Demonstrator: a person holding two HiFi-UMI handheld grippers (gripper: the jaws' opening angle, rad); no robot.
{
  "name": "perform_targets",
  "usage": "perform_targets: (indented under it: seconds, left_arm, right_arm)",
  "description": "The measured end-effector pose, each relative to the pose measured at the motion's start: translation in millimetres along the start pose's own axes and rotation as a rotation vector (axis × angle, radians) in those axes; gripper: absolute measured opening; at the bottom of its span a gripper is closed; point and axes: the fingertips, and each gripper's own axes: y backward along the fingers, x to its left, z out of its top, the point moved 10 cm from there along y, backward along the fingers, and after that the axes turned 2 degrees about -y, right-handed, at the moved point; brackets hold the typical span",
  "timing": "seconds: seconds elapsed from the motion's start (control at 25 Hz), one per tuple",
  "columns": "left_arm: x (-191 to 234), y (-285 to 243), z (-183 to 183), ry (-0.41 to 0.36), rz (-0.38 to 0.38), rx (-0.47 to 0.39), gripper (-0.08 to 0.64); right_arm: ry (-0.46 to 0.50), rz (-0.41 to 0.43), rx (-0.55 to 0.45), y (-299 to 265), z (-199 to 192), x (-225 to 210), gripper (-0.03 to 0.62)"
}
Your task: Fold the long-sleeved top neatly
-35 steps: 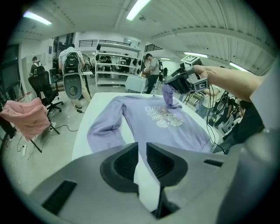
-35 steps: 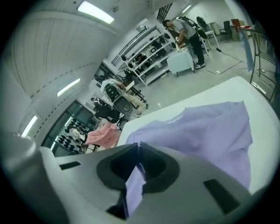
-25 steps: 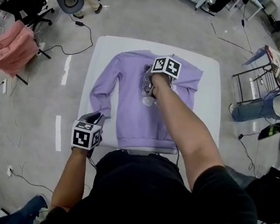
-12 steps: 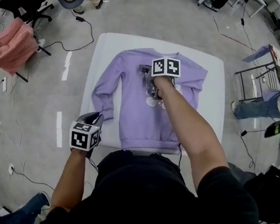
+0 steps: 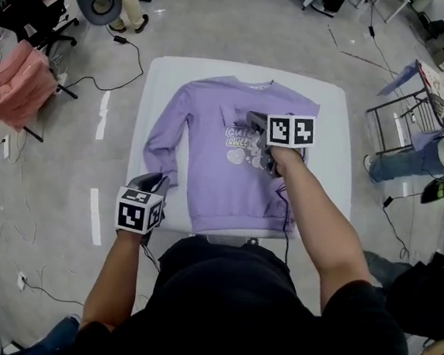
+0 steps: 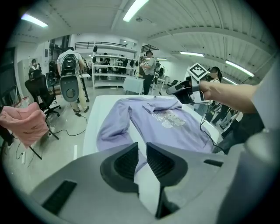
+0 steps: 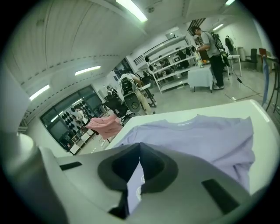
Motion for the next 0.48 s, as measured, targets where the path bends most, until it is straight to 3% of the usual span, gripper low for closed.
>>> perform_targets:
  seconds: [0.2,0.48]
  left_arm:
    - [-12,3,8,-0.064,-0.037,-0.038,0.057]
    - [-21,7,12,-0.15,-0.052,-0.059,0.057]
  right_arm:
    - [0.077,-0.009,-0.101,69,-30,25,0.005]
    - [0.112,-0.098,-0.22,143,-90,44,0.005]
